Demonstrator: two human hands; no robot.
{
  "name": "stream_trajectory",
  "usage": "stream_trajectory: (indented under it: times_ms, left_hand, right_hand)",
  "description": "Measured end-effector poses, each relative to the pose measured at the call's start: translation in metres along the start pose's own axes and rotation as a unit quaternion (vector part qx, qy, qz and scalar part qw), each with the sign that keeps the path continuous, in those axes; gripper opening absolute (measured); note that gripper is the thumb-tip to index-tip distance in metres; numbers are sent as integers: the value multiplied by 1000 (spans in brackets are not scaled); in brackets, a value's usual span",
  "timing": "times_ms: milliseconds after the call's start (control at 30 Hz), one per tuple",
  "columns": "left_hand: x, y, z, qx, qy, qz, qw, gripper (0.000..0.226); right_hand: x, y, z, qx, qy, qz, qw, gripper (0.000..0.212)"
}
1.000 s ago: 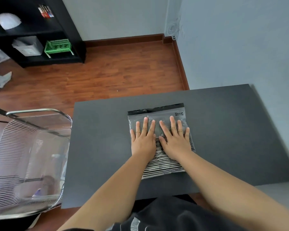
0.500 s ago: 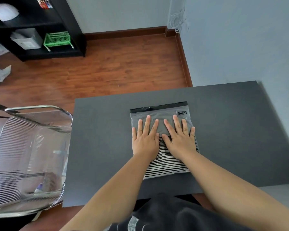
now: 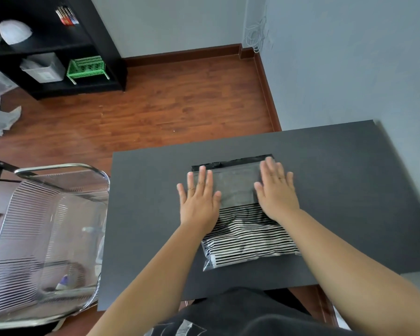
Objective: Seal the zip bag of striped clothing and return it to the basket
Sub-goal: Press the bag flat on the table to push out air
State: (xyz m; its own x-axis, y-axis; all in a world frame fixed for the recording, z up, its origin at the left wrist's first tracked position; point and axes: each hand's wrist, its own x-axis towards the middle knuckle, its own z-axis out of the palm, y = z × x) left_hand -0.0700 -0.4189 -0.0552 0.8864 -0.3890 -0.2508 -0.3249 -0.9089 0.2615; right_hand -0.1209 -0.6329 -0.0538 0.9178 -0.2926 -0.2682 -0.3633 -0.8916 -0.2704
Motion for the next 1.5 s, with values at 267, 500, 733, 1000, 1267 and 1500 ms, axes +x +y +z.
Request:
stream_trajectory:
  times_ms: [267, 500, 733, 1000, 1267, 1500]
  left_hand:
    - [26, 20, 11, 6, -42, 51, 998, 59]
    - [28, 21, 14, 21, -29, 45, 998, 58]
    - [28, 25, 11, 31, -36, 31, 998, 57]
    - [26, 13, 8, 73, -15, 35, 997, 60]
    - [12, -25, 5, 89, 6, -18, 996, 71]
    - [9, -29, -2, 102, 5, -29, 994, 72]
  right_hand:
    - [11, -30, 17, -3, -61, -95, 994, 62]
    - [12, -32, 22, -35, -39, -93, 994, 62]
    - [17, -34, 20, -53, -28, -102, 993, 63]
    - [11, -17, 17, -57, -4, -68, 996, 64]
    - [7, 4, 14, -38, 18, 4, 999, 61]
    - [10, 10, 4, -48, 14, 65, 997, 60]
